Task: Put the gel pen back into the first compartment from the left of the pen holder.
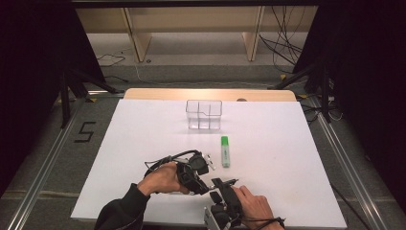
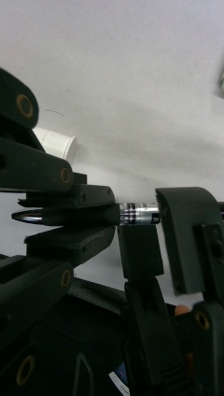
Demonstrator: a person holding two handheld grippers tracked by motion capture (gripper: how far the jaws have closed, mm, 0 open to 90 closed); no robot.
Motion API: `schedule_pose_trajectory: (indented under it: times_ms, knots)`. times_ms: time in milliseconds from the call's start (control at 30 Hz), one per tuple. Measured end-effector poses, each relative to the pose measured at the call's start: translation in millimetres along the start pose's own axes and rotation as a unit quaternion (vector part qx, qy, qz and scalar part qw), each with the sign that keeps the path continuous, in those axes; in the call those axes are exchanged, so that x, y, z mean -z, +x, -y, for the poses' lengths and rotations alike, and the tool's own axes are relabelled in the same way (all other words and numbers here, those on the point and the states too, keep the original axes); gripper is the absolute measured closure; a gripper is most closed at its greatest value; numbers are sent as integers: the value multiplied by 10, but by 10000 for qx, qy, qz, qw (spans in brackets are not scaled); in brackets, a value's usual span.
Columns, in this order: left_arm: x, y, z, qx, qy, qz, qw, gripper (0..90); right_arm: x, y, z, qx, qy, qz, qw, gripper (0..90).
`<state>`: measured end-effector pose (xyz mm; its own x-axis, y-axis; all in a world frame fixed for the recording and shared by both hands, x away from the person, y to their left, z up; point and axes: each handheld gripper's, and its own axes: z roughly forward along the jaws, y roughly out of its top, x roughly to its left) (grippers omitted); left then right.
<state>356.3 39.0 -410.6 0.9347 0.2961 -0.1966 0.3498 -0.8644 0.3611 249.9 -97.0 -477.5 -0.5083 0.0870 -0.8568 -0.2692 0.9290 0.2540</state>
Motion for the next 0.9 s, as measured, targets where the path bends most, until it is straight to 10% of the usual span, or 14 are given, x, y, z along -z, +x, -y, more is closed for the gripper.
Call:
schedule_pose_trajectory:
  times_ms: [900]
  knots:
    - [-18,22,11,90,73,73,9999,790,-71,91,-81,500,14,126,9987,677]
